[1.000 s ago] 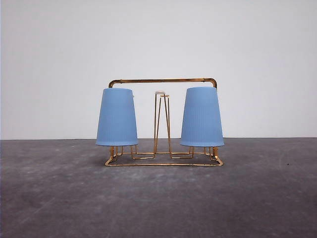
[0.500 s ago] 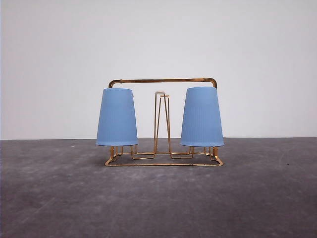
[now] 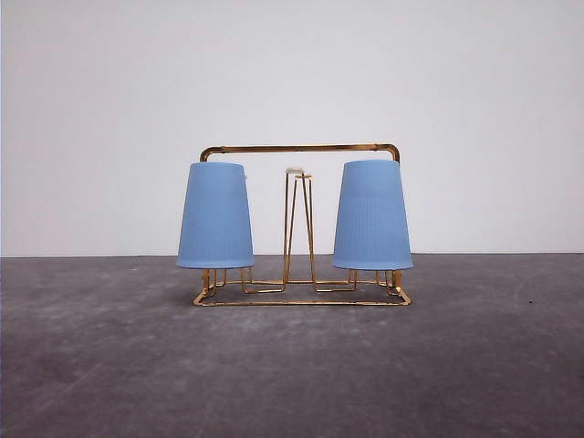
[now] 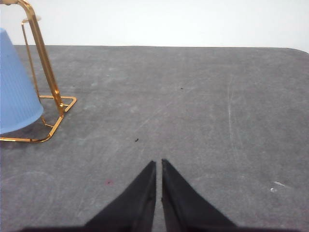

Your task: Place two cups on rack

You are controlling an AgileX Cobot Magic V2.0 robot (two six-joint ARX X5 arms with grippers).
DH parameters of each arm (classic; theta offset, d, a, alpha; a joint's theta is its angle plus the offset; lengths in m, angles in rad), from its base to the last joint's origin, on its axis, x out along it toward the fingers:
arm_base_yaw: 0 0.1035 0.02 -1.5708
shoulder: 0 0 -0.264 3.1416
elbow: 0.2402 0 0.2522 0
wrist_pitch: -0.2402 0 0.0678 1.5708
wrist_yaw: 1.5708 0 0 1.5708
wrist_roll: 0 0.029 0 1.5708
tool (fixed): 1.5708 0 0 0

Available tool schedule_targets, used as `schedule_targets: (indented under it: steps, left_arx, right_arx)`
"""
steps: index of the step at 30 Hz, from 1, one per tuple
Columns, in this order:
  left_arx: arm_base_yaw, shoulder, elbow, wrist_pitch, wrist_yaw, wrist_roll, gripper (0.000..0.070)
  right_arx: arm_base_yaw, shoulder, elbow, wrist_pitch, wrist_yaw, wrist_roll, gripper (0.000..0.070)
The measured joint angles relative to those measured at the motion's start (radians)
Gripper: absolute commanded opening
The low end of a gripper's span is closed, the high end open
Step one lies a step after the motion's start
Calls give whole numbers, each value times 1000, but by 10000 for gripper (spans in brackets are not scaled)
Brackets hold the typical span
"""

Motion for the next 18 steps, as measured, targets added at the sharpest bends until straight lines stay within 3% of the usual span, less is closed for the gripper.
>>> schedule_targets:
  steps: [18]
  left_arx:
    - [0, 0, 0, 0, 0, 0, 0]
  right_arx:
    - [0, 0, 0, 0, 0, 0, 17]
